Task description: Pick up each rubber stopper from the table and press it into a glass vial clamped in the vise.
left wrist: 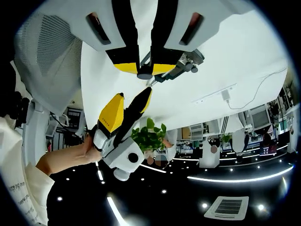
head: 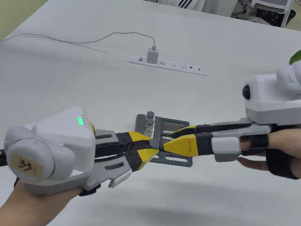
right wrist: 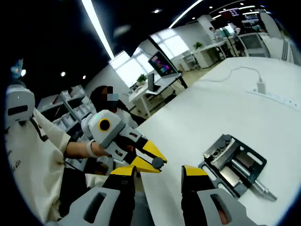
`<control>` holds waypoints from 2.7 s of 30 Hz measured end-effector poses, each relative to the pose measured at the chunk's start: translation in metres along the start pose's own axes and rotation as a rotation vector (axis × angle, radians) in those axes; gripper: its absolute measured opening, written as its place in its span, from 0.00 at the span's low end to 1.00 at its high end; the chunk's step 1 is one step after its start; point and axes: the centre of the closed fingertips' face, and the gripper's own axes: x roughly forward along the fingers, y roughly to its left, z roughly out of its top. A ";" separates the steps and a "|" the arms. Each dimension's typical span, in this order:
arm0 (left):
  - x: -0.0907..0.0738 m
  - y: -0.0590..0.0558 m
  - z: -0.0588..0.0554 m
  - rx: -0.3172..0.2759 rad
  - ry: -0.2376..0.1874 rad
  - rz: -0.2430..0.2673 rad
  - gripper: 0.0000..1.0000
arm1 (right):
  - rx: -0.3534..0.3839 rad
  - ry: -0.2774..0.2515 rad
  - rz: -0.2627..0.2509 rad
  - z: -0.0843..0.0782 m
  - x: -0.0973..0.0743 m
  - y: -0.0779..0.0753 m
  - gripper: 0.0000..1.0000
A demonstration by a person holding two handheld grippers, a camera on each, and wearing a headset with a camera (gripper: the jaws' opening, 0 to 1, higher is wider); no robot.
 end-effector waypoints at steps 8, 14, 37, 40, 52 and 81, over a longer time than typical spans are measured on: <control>0.007 -0.012 -0.005 0.013 0.032 -0.059 0.05 | -0.423 0.283 -0.029 -0.010 -0.001 -0.001 0.28; 0.011 -0.019 -0.006 0.021 0.047 -0.093 0.05 | -0.582 0.420 0.026 -0.017 0.004 0.008 0.23; 0.012 -0.030 -0.011 0.010 0.062 -0.126 0.05 | -0.714 0.574 0.070 -0.037 0.013 0.014 0.12; 0.013 -0.031 -0.011 0.005 0.067 -0.129 0.05 | -0.725 0.586 0.070 -0.039 0.013 0.014 0.11; 0.013 -0.034 -0.013 -0.006 0.075 -0.136 0.05 | -0.780 0.630 0.069 -0.040 0.013 0.012 0.08; 0.015 -0.030 -0.018 0.009 0.108 -0.132 0.19 | -0.717 0.623 0.044 -0.037 0.012 0.007 0.07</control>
